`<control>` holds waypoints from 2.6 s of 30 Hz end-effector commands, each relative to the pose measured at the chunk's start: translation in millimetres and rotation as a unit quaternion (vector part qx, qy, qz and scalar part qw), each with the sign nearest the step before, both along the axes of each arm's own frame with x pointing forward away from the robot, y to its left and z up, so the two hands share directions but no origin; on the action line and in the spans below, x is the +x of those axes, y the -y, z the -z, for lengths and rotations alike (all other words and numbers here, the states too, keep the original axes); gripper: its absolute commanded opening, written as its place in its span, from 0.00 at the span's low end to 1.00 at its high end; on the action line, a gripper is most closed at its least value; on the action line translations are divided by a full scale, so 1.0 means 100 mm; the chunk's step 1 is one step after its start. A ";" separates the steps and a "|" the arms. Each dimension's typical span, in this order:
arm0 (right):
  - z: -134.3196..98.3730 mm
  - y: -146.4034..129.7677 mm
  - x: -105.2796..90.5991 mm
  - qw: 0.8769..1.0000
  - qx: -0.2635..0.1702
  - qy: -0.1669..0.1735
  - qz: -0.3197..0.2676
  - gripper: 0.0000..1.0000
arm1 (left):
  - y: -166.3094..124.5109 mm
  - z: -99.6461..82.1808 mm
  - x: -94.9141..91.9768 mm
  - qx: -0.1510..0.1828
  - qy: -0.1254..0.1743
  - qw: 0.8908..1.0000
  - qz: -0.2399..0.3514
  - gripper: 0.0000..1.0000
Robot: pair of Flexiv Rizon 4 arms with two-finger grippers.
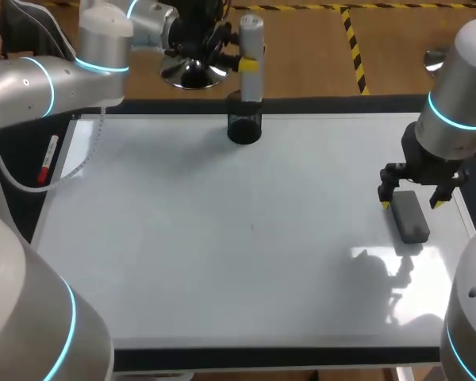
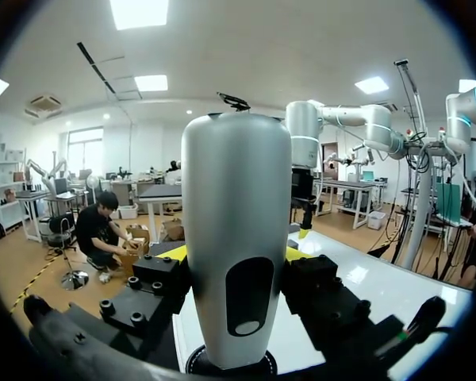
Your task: Pick up the inspection probe, press it on each red-marked spot on the whiteboard one by one, put down the probe, pick up the eraser, and wipe off all the red marks.
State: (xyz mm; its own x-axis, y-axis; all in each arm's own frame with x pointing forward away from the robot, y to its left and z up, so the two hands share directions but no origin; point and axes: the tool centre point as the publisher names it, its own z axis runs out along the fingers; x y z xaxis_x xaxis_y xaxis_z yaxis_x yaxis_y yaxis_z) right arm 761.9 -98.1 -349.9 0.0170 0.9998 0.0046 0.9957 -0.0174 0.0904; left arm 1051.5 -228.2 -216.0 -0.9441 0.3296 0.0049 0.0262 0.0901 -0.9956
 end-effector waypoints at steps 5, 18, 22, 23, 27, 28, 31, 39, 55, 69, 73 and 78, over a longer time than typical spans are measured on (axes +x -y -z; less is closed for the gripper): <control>-0.01 0.01 -0.01 1.000 0.001 0.001 -0.001 1.00 | -0.12 0.12 0.04 -0.002 -0.009 1.000 0.012 0.00; -0.01 0.01 -0.01 1.000 0.001 0.001 -0.001 1.00 | -0.15 0.20 0.08 0.002 -0.009 1.000 0.006 0.00; -0.01 0.01 -0.01 1.000 0.001 0.001 -0.001 1.00 | -0.12 0.23 0.10 0.000 -0.009 1.000 0.007 0.00; -0.01 0.01 -0.01 1.000 0.001 0.001 -0.001 1.00 | -0.12 0.24 0.11 0.000 -0.010 1.000 0.007 0.00; -0.01 0.01 -0.01 1.000 0.001 0.001 -0.001 1.00 | -0.09 0.26 0.12 -0.002 -0.010 1.000 0.008 0.00; -0.01 0.01 -0.01 1.000 0.001 0.001 -0.001 1.00 | -0.08 0.27 0.12 -0.003 -0.011 1.000 0.008 0.00; -0.01 0.01 -0.01 1.000 0.001 0.001 -0.001 1.00 | -0.08 0.30 0.13 -0.003 -0.011 1.000 0.007 0.00; -0.01 0.01 -0.01 1.000 0.001 0.001 -0.001 1.00 | -0.08 0.40 0.14 -0.002 -0.016 1.000 0.003 0.00; -0.01 0.01 -0.01 1.000 0.001 0.001 -0.001 1.00 | -0.09 0.64 0.08 -0.003 -0.030 1.000 0.000 0.00; -0.01 0.01 -0.01 1.000 0.001 0.001 -0.001 1.00 | -0.21 0.74 -0.02 0.007 -0.028 0.999 -0.016 0.00; -0.01 0.01 -0.01 1.000 0.001 0.001 -0.001 1.00 | -0.23 0.76 -0.05 0.006 -0.024 0.999 -0.023 0.00; -0.01 0.01 -0.01 1.000 0.001 0.001 -0.001 1.00 | -0.22 0.81 -0.07 0.007 -0.016 0.999 -0.035 0.00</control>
